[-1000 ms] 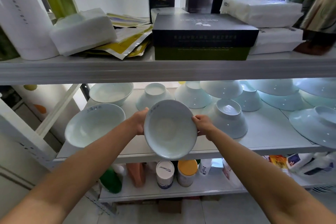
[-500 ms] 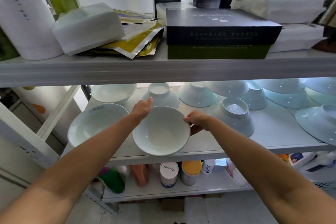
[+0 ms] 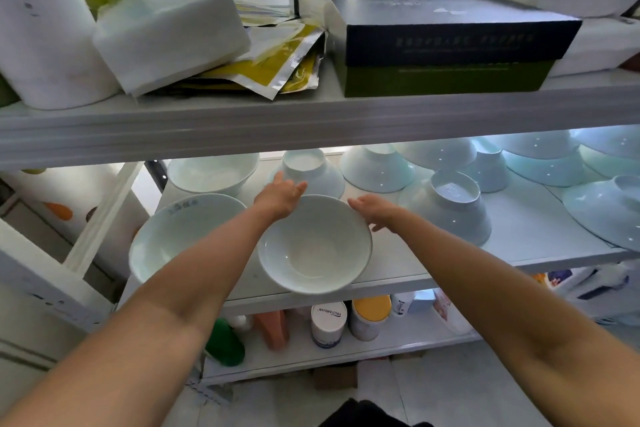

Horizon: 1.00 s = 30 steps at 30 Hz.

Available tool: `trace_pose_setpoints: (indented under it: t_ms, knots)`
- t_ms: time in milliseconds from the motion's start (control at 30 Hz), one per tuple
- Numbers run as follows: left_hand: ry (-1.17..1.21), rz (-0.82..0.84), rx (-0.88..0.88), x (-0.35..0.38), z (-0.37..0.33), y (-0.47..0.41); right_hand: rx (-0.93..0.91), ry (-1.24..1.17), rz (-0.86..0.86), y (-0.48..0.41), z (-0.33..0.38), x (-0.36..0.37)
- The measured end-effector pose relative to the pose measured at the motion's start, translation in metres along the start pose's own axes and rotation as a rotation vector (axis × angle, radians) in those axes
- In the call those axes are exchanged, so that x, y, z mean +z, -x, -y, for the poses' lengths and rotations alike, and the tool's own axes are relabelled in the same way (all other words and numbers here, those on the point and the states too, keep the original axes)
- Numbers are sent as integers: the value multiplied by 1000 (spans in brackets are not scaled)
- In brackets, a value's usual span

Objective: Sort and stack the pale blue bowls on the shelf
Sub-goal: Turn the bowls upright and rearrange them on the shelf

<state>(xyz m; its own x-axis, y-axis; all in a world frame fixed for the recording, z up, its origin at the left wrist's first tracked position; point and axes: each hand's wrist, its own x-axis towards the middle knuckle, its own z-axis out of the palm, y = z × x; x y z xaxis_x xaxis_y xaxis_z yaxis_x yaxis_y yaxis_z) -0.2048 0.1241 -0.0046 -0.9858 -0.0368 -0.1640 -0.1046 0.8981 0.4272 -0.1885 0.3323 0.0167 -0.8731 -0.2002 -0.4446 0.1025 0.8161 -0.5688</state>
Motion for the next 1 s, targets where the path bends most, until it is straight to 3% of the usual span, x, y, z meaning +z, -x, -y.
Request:
trace_pose_setpoints:
  t_ms: [267, 400, 733, 1000]
  knots:
    - [-215, 61, 141, -5, 4, -38, -196, 479, -165, -28, 33, 21]
    - [-286, 85, 201, -7, 1, -43, -206, 497, -178, -39, 42, 32]
    - [-279, -91, 282, -14, 0, -48, -172, 461, -121, -56, 44, 30]
    - [-325, -181, 226, -13, -10, -55, -180, 392, -63, -55, 44, 30]
